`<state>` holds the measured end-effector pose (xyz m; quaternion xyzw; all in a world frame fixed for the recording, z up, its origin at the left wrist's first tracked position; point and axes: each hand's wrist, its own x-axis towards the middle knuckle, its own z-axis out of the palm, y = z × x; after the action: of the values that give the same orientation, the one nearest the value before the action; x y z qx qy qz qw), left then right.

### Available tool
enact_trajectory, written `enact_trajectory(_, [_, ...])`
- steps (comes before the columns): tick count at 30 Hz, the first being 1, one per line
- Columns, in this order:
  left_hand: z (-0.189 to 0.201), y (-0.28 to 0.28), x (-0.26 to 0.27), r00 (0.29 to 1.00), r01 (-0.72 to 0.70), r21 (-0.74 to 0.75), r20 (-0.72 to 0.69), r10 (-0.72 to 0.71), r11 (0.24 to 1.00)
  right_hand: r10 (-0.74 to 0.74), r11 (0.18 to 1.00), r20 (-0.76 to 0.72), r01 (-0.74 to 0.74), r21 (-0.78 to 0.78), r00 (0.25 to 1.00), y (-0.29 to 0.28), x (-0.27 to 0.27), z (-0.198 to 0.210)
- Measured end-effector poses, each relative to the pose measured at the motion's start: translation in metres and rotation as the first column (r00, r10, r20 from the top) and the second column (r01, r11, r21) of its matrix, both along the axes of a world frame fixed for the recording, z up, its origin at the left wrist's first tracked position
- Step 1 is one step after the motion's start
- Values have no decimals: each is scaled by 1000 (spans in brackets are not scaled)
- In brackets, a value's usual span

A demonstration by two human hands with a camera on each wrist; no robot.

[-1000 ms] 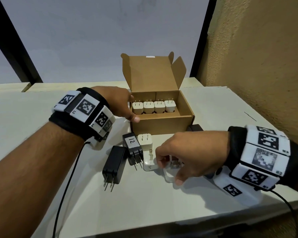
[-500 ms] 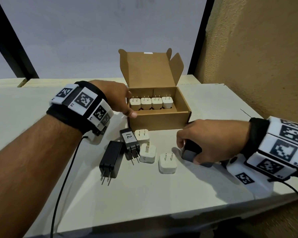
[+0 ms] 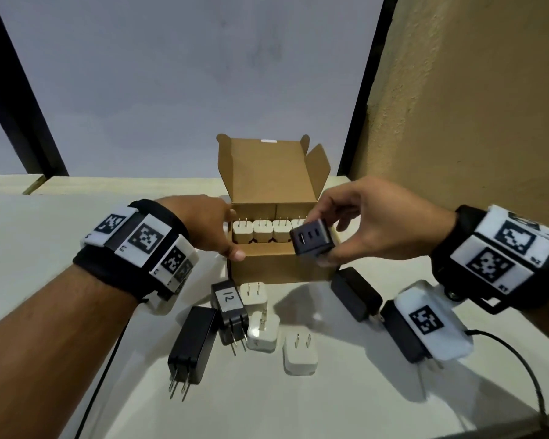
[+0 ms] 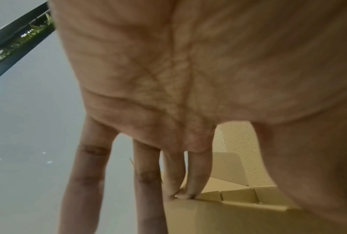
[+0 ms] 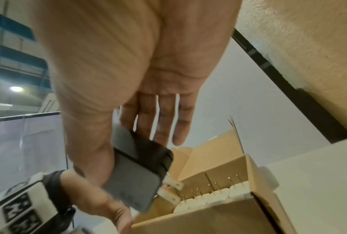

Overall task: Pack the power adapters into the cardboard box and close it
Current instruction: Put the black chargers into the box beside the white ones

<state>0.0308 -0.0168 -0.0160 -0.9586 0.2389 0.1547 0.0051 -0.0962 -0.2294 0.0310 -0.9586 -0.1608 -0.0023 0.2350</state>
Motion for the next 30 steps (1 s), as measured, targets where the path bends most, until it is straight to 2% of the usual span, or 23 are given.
enact_trajectory(4, [0,0,-2,1000,-2,-9,-3,2,1000,-53,954,36,40,298,998,-7,21,-7])
enact_trajectory(10, [1,0,0,1000,4,6,8,-4,1000,-108,952,21,98,289,994,-11,44,-17])
enact_trajectory(16, [0,6,3,999,-16,-62,-37,13,998,-171,961,-32,174,216,985,-13,56,-35])
enact_trajectory(20, [-2,7,6,1000,-8,-62,-19,7,998,-199,979,-65,200,20,978,0,66,-42])
enact_trajectory(24, [-2,9,7,1000,-11,-75,-18,10,997,-211,958,-131,178,-227,969,22,79,-46])
enact_trajectory(28, [-1,12,7,999,-27,-112,-44,22,993,-246,940,-228,174,-294,942,33,91,-49])
enact_trajectory(30, [-2,12,7,999,-21,-114,-46,16,993,-248,934,-219,173,-314,944,36,94,-52])
